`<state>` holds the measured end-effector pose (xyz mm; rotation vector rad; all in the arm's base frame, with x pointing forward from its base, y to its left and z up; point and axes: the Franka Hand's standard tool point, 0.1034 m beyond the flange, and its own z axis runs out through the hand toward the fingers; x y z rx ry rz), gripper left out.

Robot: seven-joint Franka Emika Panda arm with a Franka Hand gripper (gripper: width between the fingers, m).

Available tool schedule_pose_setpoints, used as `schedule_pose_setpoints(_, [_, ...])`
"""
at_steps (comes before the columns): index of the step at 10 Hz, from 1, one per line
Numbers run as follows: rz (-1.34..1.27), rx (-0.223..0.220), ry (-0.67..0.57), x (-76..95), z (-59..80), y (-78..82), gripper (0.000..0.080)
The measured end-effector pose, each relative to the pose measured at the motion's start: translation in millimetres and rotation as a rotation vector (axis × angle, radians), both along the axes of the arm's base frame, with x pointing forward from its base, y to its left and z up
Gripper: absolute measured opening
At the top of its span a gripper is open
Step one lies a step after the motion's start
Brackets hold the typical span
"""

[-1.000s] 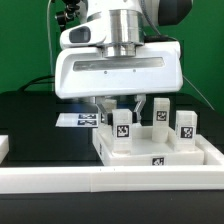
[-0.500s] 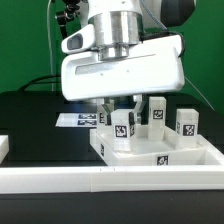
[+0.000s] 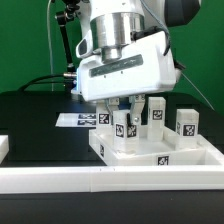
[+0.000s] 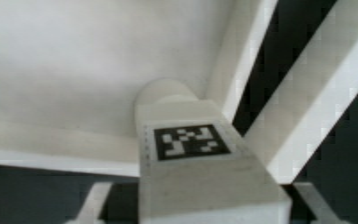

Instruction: Assemble square table

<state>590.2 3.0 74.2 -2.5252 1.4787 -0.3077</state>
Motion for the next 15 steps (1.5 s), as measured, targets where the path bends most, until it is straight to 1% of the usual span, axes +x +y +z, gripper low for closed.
schedule_pose_setpoints(1, [-0.072, 0.021, 0.004, -0.2, 0.0, -0.2, 0.0295])
schedule_pose_setpoints(4, [-0.12, 0.033, 0.005, -0.1, 0.4, -0.9, 0.0302])
schedule_pose_setpoints(5, [-0.103, 0.029, 0.004, -0.2, 0.2, -0.4, 0.043])
schedule_pose_setpoints(6, [-0.058, 0.016, 0.001, -0.2, 0.2, -0.1, 0.043])
schedule_pose_setpoints(7, [0.018, -0.005, -0.003, -0.3, 0.1, 1.8, 0.0592])
schedule_pose_setpoints(8, [0.106, -0.026, -0.002, -1.5, -0.8, 2.5, 0.0631])
schedule_pose_setpoints(9, [0.221, -0.058, -0.006, -1.8, -0.7, 3.6, 0.0631])
schedule_pose_setpoints(11, [0.339, -0.091, -0.016, -1.5, 2.6, 0.3, 0.0649])
schedule_pose_setpoints(14, [0.544, -0.151, -0.026, -2.0, 0.8, 0.1, 0.0649])
schedule_pose_setpoints(15, [0.633, -0.184, -0.032, -0.2, 2.0, 6.2, 0.0649])
